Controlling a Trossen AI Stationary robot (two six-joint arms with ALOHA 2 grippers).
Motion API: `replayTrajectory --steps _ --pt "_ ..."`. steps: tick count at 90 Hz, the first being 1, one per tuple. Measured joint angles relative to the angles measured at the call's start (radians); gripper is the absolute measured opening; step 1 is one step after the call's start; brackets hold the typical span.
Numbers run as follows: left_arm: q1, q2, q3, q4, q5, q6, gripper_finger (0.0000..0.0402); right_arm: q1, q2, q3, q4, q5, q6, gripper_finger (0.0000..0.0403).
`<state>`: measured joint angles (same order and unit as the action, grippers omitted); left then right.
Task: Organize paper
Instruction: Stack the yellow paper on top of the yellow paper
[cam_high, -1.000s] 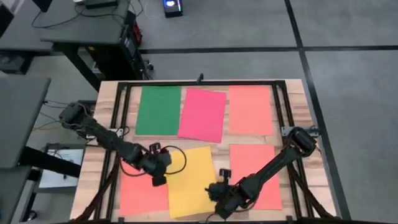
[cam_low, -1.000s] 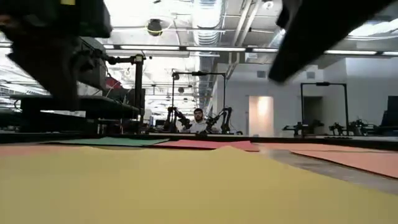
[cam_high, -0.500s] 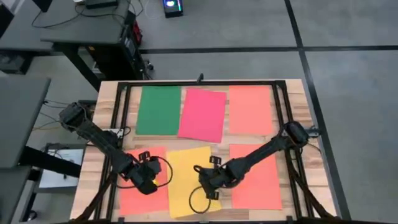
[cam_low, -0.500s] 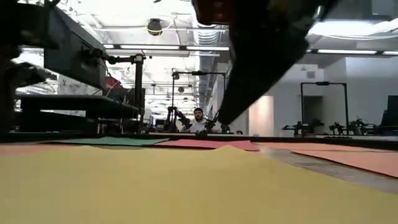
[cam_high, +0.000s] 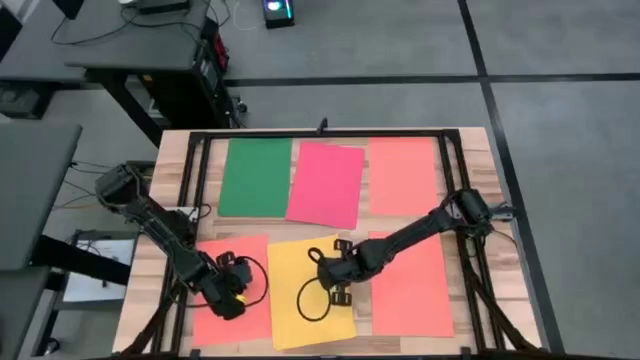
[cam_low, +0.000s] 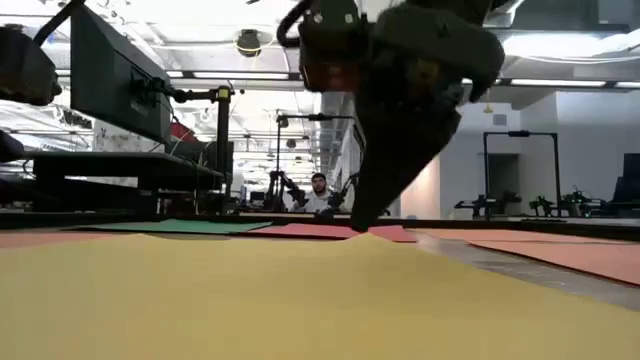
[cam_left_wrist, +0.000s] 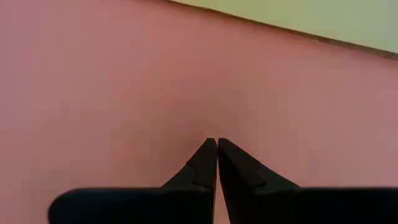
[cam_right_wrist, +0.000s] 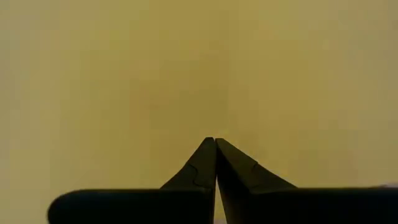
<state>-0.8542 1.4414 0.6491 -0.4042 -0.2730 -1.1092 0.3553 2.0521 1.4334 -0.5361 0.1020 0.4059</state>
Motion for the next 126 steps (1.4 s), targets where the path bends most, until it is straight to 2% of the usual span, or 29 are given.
replayTrajectory --steps 29,60,101,126 --pt "-0.026 0.0 0.0 0.004 0.003 -0.003 0.0 -0.011 0.058 0.005 -0.028 -0.029 -0.019 0.0" --pt "-0.061 0.0 0.0 -0.005 0.002 -0.003 0.0 -0.007 0.06 0.006 -0.107 -0.024 0.106 0.0" --pt "-0.095 0.0 0.0 -0.004 0.002 0.016 0.0 0.01 0.059 0.004 -0.119 -0.018 0.111 0.0" --pt "-0.094 0.0 0.0 0.003 0.0 0.013 0.0 0.01 0.058 0.053 -0.144 -0.026 0.11 0.0"
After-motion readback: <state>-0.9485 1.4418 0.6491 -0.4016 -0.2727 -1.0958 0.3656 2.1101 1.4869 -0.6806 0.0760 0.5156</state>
